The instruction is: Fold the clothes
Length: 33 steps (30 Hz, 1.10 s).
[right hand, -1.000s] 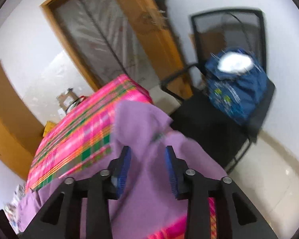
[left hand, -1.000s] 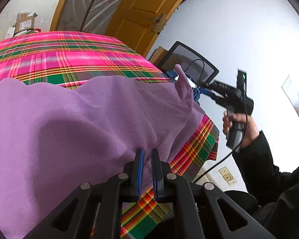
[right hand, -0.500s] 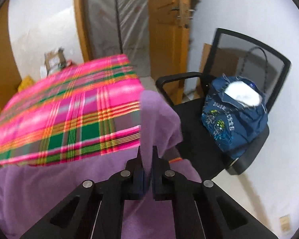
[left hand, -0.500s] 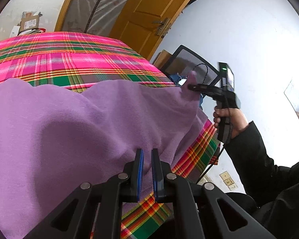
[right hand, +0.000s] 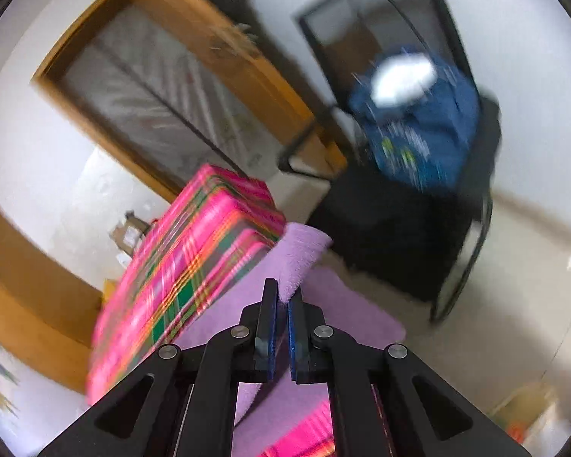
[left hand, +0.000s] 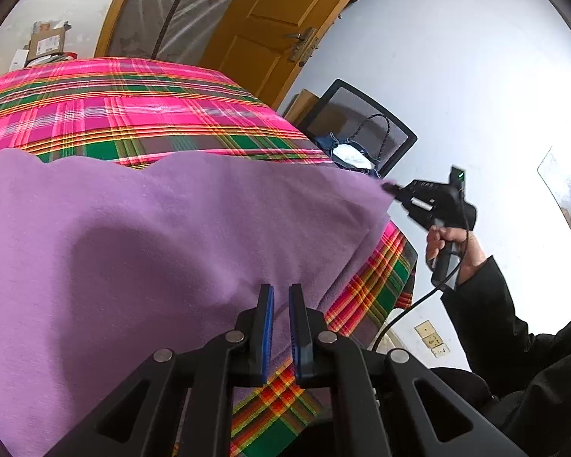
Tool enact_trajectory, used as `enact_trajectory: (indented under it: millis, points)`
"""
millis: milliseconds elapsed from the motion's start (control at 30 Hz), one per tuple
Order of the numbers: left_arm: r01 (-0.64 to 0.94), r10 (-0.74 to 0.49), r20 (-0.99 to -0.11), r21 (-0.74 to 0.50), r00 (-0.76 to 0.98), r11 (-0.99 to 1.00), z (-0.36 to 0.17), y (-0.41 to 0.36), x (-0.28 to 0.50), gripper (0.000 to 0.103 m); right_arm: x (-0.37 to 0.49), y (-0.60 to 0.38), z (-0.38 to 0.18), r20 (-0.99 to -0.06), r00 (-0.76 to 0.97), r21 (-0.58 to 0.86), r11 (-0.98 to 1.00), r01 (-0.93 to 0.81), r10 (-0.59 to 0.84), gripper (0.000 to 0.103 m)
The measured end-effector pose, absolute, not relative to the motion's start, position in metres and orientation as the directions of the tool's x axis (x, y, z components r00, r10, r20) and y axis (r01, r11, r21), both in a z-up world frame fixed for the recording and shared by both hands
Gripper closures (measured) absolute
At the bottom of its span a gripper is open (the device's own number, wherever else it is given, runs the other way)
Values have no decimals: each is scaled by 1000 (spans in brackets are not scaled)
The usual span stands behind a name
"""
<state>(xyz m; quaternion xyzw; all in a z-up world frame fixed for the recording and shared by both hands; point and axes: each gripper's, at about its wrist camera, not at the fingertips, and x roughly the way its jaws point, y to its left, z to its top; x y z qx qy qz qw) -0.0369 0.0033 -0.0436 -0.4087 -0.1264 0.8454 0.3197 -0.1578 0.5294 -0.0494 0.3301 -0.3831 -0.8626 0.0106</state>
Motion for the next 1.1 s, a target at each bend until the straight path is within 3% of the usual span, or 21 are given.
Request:
enact_trajectory:
  millis: [133,233,333,400,433,467,733,1000,1100]
  points:
    - [-432,640,-614,-474,-463,-767,-44,4,-35,96,-165,538,-66,-532,-772,744,-628,-230,-347,92]
    - [-428,637,-616,-473,-463,-770,-44,4,-35,96,-172,545,-76,-495,-770,798,-562,-219,-402,78]
    - [-428,635,-618,-471,-463,-771,-43,6,-35,96,-180,545,-80,-488,-763,803,-560,-203,-423,78]
    - [-431,634,-620,-467,-463,-772,-42,8,-35,96,-185,542,-76,-493,-760,791,-581,-190,-423,85]
    - [-432,633,-620,-466,-463,-772,-42,10,-35,96,-185,541,-73,-492,-763,787,-589,-182,-420,98]
    - [-434,632,-621,-463,-463,-773,-41,11,-36,96,-185,541,-70,-488,-766,784,-596,-174,-418,99]
    - [-453,633,-628,-450,-452,-770,-38,24,-41,96,-156,552,-34,-391,-824,800,-593,-85,-409,100]
    - [-506,618,-657,-391,-431,-769,-36,48,-47,96,-175,571,-89,-499,-761,797,-564,-216,-414,100]
    - [-523,611,-675,-373,-414,-767,-39,58,-47,96,-175,573,-90,-481,-772,810,-548,-210,-415,100]
